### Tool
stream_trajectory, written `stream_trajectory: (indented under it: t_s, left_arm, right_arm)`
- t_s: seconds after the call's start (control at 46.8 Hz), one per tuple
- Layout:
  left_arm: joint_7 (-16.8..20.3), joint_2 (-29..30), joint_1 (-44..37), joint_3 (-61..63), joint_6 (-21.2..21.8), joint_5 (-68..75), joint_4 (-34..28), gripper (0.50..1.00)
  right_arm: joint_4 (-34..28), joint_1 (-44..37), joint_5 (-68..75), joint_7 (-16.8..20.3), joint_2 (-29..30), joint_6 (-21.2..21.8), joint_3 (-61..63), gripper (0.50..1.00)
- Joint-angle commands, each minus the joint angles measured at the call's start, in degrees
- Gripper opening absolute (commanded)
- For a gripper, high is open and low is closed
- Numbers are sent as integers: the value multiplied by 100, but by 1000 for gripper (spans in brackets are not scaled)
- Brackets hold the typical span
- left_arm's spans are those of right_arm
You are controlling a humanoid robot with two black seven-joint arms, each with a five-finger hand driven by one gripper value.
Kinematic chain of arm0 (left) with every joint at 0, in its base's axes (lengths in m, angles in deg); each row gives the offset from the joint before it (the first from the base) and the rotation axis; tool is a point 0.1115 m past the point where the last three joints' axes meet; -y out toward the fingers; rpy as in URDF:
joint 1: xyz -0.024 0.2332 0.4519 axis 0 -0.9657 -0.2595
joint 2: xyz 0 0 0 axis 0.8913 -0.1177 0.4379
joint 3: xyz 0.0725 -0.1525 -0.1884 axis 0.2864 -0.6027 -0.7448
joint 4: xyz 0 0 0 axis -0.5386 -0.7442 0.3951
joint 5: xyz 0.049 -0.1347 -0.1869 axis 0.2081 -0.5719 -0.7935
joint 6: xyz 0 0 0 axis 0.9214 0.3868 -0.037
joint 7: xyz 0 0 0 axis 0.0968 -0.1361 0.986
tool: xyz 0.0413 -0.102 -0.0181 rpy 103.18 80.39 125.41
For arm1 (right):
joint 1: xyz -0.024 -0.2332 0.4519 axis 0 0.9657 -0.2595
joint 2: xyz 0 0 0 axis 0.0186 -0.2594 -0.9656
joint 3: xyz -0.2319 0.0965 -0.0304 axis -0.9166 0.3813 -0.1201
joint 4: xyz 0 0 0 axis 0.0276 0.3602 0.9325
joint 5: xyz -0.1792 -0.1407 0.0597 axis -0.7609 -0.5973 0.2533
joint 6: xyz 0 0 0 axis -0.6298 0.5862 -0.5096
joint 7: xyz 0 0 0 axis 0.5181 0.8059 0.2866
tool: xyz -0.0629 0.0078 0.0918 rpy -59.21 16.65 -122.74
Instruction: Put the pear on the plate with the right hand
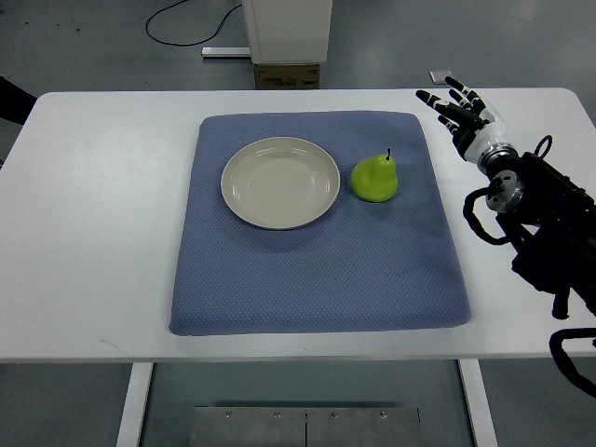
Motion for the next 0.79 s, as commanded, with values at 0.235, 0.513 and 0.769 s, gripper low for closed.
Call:
stream_trajectory:
  t_s: [0.235, 0.513, 0.769]
  left_arm:
    - [27, 0, -55, 0, -8, -9, -1, 1000]
    - [27, 0, -64, 0, -8, -9, -1, 1000]
    - [27, 0, -64, 0, -8, -9, -1, 1000]
  right_arm:
    - [0, 0, 0, 9, 0, 0, -18, 1000]
    - [0, -17, -9, 45, -18, 0, -27, 1000]
    - [-26, -44, -9, 62, -36, 0, -27, 1000]
